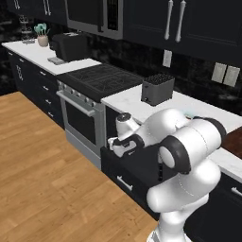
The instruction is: Pick up the knife from the drawer and place it on the cutting board. Then place the meat from the plate to the cutting board.
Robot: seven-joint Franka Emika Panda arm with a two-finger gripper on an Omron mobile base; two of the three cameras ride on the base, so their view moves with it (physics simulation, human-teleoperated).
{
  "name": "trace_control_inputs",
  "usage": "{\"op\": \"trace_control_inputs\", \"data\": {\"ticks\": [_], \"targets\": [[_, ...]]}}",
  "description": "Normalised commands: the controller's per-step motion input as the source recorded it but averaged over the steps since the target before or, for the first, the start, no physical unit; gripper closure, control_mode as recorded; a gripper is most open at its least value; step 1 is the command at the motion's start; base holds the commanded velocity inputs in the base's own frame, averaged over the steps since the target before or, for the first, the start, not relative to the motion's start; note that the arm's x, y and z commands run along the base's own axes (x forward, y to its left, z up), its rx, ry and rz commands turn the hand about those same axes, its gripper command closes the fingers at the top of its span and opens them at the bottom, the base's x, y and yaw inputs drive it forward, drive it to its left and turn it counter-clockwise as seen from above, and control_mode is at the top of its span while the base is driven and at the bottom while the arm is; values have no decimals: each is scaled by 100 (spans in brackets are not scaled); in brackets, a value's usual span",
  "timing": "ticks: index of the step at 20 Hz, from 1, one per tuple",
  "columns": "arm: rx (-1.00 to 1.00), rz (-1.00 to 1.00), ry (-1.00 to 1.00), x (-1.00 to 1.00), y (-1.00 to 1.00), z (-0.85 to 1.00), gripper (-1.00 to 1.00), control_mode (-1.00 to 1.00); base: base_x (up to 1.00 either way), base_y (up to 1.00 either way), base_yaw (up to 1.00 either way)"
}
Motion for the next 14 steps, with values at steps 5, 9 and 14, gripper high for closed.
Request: {"op": "trace_control_inputs", "data": {"ticks": [5,9,14], "targets": [[0,-37,4,-2,-78,0,-100,-100,0,0,0],[0,-28,6,3,-68,-3,-100,-100,0,0,0],[0,-10,7,5,-61,-2,-100,-100,0,0,0]]}}
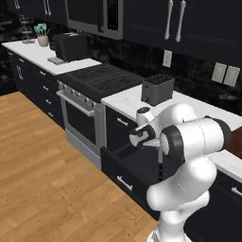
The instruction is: Pick up the knife from the drawer and place it on the cutting board. Then place the meat from the plate to the cutting board.
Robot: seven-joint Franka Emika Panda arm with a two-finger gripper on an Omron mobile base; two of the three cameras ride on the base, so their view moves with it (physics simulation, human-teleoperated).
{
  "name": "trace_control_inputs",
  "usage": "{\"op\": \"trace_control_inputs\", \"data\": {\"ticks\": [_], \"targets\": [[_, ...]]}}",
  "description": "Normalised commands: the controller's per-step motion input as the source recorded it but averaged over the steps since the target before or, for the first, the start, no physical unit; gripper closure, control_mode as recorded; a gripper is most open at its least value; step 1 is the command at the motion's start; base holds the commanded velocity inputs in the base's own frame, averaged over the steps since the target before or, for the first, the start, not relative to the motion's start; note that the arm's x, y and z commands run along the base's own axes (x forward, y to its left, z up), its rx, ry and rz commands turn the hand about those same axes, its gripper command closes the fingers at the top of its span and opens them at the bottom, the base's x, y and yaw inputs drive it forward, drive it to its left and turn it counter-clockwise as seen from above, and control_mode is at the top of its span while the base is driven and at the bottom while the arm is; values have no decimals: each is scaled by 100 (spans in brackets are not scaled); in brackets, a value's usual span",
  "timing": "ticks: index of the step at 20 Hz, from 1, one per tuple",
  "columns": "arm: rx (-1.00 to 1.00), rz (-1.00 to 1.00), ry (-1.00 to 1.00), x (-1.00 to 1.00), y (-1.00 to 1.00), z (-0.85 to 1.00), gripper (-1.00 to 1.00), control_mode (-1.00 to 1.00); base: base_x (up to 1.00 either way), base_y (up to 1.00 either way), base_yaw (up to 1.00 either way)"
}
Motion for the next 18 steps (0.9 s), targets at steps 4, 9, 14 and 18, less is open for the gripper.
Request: {"op": "trace_control_inputs", "data": {"ticks": [4,9,14,18], "targets": [[1,0,2,-6,-42,-32,-100,-100,0,0,0],[2,1,-2,0,-42,-47,-100,-100,0,0,0],[10,0,-3,0,-13,-34,-100,-100,0,0,0],[9,1,-7,-15,-6,-18,-100,-100,0,0,0]]}}
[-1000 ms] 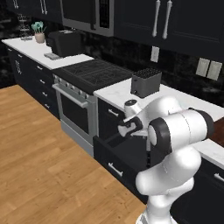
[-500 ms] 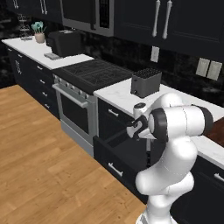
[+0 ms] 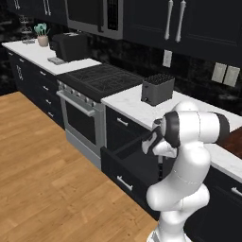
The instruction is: Pick up the knife from the drawer and place it on the cutting board. Then place the meat from the plate to the cutting board.
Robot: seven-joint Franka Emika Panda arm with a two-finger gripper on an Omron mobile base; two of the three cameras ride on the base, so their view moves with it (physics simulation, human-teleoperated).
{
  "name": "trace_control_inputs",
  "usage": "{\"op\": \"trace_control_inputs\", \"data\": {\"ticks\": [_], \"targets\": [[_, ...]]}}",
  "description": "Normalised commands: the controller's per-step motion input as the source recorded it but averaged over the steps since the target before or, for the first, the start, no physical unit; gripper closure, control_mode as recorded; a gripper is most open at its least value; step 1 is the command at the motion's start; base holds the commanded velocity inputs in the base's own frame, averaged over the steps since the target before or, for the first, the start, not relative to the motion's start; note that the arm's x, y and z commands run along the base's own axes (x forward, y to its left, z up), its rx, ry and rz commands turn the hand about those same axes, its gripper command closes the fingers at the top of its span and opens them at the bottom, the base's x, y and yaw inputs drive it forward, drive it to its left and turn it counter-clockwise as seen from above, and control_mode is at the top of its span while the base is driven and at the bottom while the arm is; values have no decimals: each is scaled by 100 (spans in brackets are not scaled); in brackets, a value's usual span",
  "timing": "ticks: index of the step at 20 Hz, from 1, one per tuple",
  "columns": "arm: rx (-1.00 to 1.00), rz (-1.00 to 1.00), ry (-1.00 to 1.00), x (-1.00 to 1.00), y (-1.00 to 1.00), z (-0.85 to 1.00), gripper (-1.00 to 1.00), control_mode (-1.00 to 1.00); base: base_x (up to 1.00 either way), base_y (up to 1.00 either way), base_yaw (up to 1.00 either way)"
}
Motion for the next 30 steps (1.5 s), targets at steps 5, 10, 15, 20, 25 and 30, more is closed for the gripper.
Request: {"op": "trace_control_inputs", "data": {"ticks": [5,10,15,20,25,30], "targets": [[6,3,-15,-18,-5,-2,-100,-100,0,0,0],[1,2,-12,-8,-2,0,-100,-100,0,0,0],[0,0,-6,0,0,-4,-100,-100,0,0,0],[0,0,-1,0,0,-14,-100,-100,0,0,0],[0,0,0,-6,-6,-18,-100,-100,0,0,0],[0,0,0,0,-12,-27,-100,-100,0,0,0]]}}
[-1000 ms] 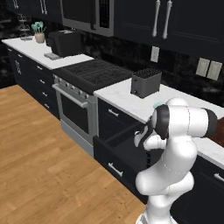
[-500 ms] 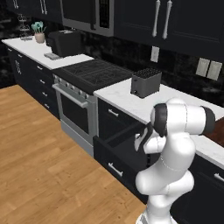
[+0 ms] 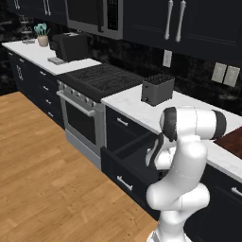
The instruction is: Pick up the knife from the drawer and place it on the cutting board. Then place the meat from the plate to the cutting board.
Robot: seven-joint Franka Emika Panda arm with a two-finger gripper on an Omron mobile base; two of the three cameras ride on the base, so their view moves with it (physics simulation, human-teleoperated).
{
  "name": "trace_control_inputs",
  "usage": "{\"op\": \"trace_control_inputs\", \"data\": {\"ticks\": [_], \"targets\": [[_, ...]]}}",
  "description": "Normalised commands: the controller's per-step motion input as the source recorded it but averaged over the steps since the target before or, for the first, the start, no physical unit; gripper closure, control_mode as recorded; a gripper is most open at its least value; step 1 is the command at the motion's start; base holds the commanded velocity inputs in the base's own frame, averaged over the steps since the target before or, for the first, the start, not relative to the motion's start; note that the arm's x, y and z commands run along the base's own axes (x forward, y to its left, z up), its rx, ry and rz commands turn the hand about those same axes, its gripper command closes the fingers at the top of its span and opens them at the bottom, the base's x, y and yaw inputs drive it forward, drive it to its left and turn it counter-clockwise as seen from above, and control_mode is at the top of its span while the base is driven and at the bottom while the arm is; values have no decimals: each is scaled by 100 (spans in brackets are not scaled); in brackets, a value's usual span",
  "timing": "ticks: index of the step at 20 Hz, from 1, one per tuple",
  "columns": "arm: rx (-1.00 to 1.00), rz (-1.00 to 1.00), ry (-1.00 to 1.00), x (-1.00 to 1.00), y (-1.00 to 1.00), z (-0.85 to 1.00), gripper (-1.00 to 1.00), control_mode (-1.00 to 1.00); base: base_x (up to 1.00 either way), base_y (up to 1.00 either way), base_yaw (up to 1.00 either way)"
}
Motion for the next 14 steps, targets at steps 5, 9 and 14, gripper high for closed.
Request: {"op": "trace_control_inputs", "data": {"ticks": [5,9,14], "targets": [[0,0,0,0,-13,-31,-100,-100,0,0,0],[0,0,0,0,-4,-37,-100,-100,0,0,0],[0,0,0,1,0,-26,-100,-100,0,0,0]]}}
